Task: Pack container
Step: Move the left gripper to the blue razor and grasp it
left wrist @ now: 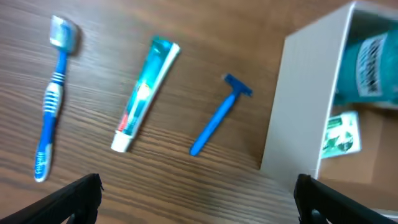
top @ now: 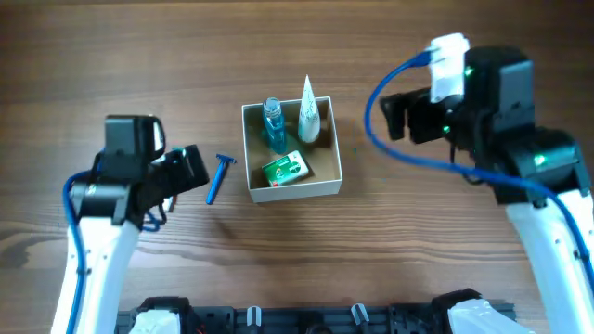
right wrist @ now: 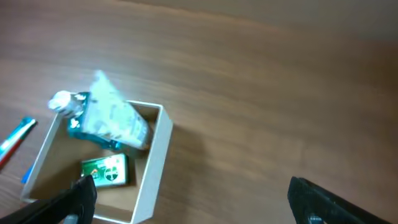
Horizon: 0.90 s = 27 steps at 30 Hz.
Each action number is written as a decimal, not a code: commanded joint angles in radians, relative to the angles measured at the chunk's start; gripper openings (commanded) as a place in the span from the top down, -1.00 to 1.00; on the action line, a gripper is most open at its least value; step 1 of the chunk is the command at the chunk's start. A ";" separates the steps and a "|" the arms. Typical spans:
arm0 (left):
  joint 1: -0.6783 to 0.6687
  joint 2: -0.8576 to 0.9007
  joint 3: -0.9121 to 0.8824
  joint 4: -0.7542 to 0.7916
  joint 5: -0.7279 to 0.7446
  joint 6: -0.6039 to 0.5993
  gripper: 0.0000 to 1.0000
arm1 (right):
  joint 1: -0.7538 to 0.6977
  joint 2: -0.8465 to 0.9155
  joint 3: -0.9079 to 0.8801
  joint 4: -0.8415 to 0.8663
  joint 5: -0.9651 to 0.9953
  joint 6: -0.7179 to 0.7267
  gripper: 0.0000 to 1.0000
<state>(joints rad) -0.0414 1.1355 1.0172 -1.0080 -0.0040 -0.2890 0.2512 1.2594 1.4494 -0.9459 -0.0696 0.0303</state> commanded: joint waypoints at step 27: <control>-0.166 0.684 0.016 0.243 -0.074 0.181 -0.99 | -0.088 0.190 -0.057 -0.044 -0.123 0.074 -0.99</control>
<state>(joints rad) -0.2039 1.7805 1.0199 -0.7677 -0.0563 -0.1314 0.1654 1.4433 1.4021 -0.9840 -0.1799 0.0902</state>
